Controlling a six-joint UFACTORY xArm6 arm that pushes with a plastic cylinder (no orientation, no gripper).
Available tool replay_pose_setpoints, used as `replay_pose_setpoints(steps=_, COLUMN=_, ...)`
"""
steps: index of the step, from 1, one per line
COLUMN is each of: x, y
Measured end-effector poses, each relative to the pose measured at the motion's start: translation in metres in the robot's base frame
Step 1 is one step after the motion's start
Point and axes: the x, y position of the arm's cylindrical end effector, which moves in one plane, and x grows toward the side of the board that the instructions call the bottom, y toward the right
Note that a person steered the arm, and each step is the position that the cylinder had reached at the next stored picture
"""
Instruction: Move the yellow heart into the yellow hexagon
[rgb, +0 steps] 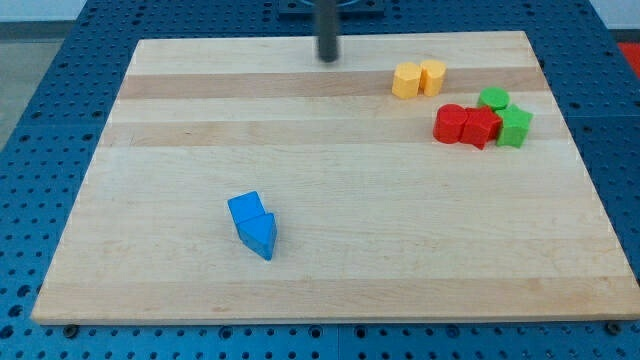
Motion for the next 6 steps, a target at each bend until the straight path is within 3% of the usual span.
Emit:
replay_pose_setpoints(steps=1, x=-0.016, y=0.122)
replay_pose_setpoints(steps=2, x=-0.001, y=0.207)
replay_pose_setpoints(steps=4, x=0.059, y=0.160)
replay_pose_setpoints(steps=6, x=0.076, y=0.125)
